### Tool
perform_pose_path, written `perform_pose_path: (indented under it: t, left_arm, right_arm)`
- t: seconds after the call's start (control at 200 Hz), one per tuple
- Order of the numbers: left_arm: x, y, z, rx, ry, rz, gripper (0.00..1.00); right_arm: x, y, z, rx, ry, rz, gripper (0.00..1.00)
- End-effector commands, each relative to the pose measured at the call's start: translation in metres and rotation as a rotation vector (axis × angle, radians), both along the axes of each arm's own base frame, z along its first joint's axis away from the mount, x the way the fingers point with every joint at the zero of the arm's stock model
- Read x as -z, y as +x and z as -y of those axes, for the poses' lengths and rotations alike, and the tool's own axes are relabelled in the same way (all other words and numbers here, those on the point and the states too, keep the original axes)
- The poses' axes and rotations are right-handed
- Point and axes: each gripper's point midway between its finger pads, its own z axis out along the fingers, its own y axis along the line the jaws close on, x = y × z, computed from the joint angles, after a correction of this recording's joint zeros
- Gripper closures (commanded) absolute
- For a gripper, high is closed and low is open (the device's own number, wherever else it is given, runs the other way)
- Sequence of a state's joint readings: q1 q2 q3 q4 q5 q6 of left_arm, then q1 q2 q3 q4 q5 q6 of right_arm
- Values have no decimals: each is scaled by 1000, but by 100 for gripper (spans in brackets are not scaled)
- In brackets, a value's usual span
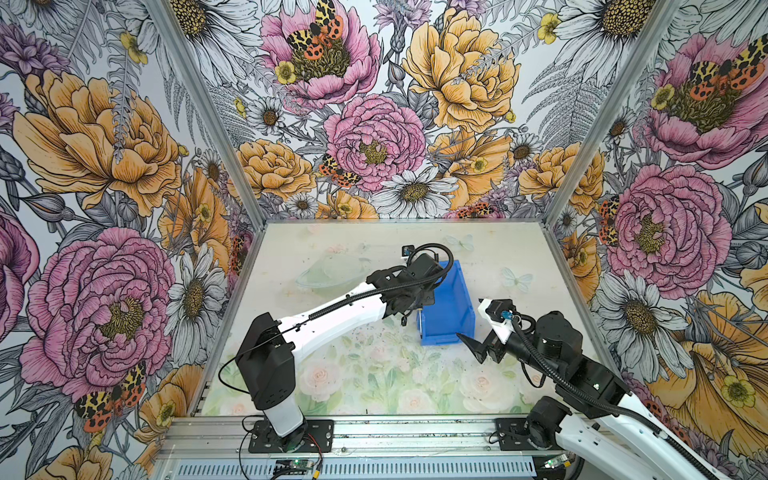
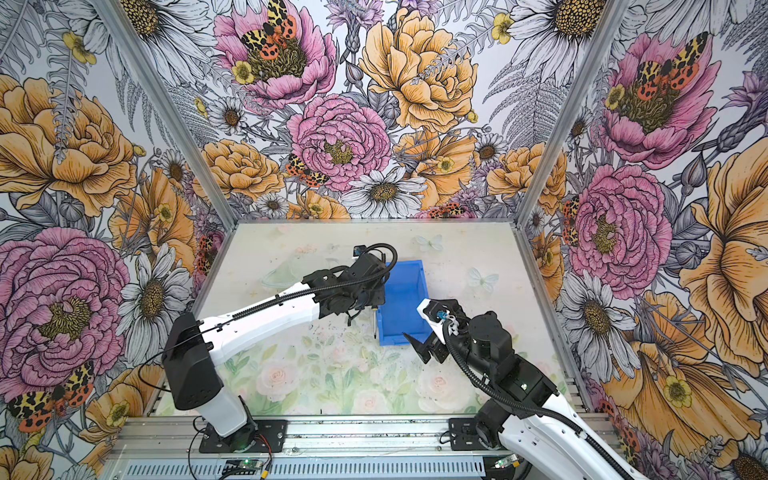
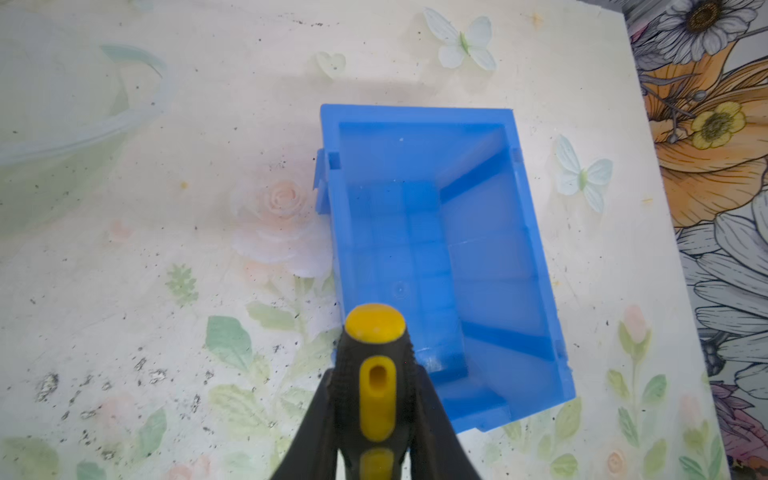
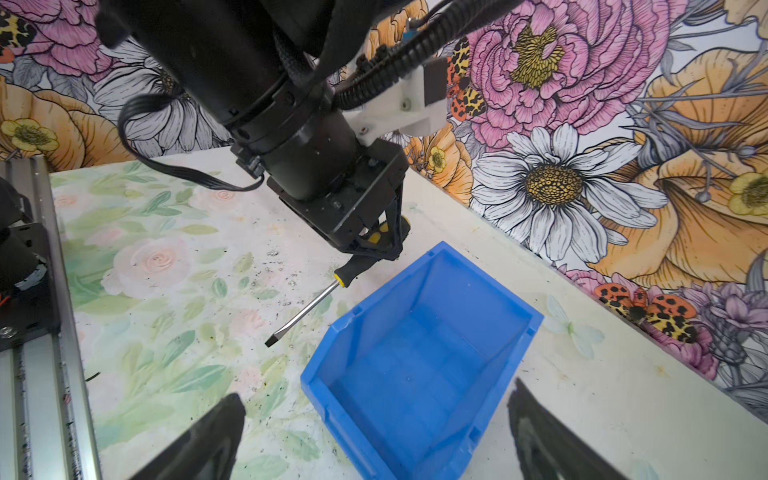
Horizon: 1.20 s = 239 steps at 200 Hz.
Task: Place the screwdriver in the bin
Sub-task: 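Carry the screwdriver with the left gripper over the blue bin and lower it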
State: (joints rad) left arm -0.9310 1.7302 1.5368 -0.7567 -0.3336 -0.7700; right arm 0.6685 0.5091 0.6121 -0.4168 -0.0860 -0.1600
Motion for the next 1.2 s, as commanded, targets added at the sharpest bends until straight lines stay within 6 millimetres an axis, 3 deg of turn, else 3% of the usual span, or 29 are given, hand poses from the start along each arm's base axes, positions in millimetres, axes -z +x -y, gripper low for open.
perform_pose_path:
  t: [0.0,0.045,0.21,0.395,0.631,0.916,1.191]
  left_arm:
    - [-8,21,15,12,16,42,92]
    - [7,28,26,14,28,21,92]
    - [20,48,53,2,1,3,91]
    - [53,67,66,-23,20,-29,91]
    - [89,84,67,-63,27,-83,91]
    - [126,84,66,-114,44,-139,90]
    - [150,82,63,-129,75,-166,87]
  right_arm:
    - [-13,7,16,85,-4,55,1]
    - [-14,7,18,97,-1,62,0]
    - [-15,10,28,147,-15,84,0]
    - [-13,10,30,155,-24,86,0]
    - [-10,11,31,163,-33,81,1]
    - [-7,13,31,166,-47,76,1]
    - [-4,13,31,165,-54,71,0]
